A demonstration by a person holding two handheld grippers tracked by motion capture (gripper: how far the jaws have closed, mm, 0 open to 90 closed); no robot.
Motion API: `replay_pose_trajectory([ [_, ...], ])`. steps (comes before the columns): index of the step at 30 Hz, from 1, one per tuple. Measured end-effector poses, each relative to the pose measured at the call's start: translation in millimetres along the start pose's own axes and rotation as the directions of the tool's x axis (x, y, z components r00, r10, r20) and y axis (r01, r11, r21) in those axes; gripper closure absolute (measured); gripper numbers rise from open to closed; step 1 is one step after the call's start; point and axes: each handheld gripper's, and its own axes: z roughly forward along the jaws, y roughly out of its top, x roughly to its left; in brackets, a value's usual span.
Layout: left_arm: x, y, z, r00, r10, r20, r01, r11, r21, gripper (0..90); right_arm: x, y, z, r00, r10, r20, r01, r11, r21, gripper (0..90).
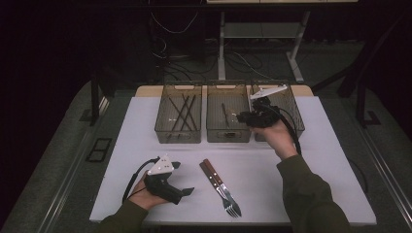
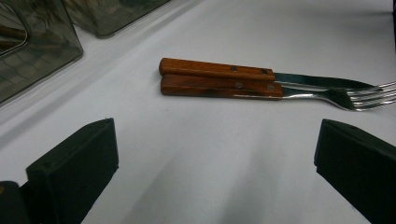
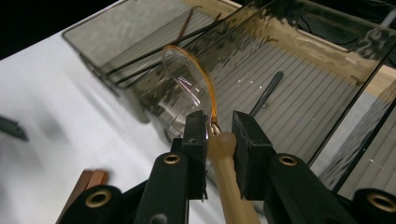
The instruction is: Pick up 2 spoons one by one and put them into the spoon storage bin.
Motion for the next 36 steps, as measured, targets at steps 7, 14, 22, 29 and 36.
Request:
replay_pose_trajectory([
  [7,-0.3,0.3,0.2,1.0000,0.002,0.002,-0.002,1.0000,-0.005,0.0,-8.2,15.5,16.9,0.9991,0.038,0.016,-0.039,0.9993,0.001,76.0],
  [14,-0.5,0.6,0.2,1.0000,0.006,0.006,-0.006,1.0000,-0.007,0.0,-15.0,21.3,36.8,0.9973,0.063,0.038,-0.063,0.9980,0.000,75.9],
  [22,-1.1,1.3,0.9,0.9998,0.020,0.010,-0.020,0.9998,-0.005,0.0,-20.6,15.5,60.5,0.9955,0.085,0.041,-0.086,0.9959,0.027,75.9],
  [29,-1.1,1.3,0.8,0.9997,0.021,0.011,-0.021,0.9998,-0.005,0.0,-18.2,8.4,79.0,0.9934,0.101,0.053,-0.106,0.9901,0.092,75.7],
  [36,-1.3,1.4,1.2,0.9996,0.024,0.012,-0.024,0.9997,-0.001,0.0,-16.7,3.2,87.0,0.9907,0.114,0.075,-0.123,0.9837,0.131,69.8],
])
